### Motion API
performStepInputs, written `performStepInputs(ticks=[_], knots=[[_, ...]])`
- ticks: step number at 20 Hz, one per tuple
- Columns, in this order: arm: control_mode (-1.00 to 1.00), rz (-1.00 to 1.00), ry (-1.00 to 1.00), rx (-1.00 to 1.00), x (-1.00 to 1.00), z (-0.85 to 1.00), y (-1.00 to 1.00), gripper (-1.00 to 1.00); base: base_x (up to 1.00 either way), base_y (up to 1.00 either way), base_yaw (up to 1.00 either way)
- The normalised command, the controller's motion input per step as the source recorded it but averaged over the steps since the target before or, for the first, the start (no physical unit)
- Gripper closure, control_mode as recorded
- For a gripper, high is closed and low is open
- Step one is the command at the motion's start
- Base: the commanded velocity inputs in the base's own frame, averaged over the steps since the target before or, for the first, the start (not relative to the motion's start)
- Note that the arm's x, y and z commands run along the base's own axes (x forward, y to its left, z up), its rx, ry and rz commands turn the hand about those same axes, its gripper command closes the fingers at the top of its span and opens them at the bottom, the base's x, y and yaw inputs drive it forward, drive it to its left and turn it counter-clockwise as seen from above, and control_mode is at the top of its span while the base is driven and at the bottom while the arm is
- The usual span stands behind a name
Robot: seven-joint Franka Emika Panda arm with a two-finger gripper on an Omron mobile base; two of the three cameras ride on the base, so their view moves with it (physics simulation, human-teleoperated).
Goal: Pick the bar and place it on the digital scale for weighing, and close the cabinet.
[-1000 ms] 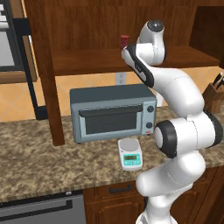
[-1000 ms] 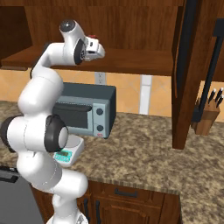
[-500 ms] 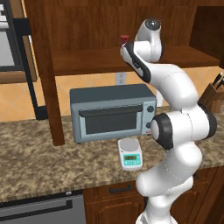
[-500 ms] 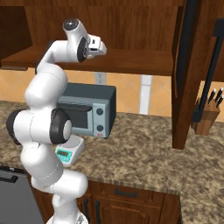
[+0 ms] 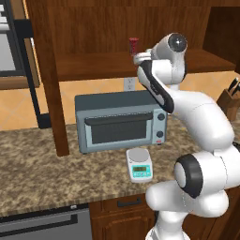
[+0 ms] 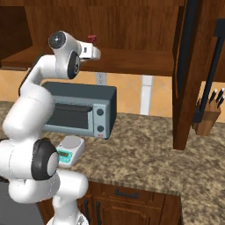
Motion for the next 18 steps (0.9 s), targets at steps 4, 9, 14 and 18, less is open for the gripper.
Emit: performStepInputs(ticks=[4, 9, 14, 18], knots=[[-1.0, 0.02, -0.15, -0.03, -1.0, -0.02, 0.07, 1.0, 0.0, 0.0, 0.0], [-1.0, 0.12, -0.06, -0.01, -1.0, -0.01, 0.05, 1.0, 0.0, 0.0, 0.0], [-1.0, 0.25, -0.01, -0.01, -1.0, 0.0, 0.0, 1.0, 0.0, 0.0, 0.0], [-1.0, 0.45, 0.08, 0.0, -1.0, -0.14, 0.01, 1.0, 0.0, 0.0, 0.0]])
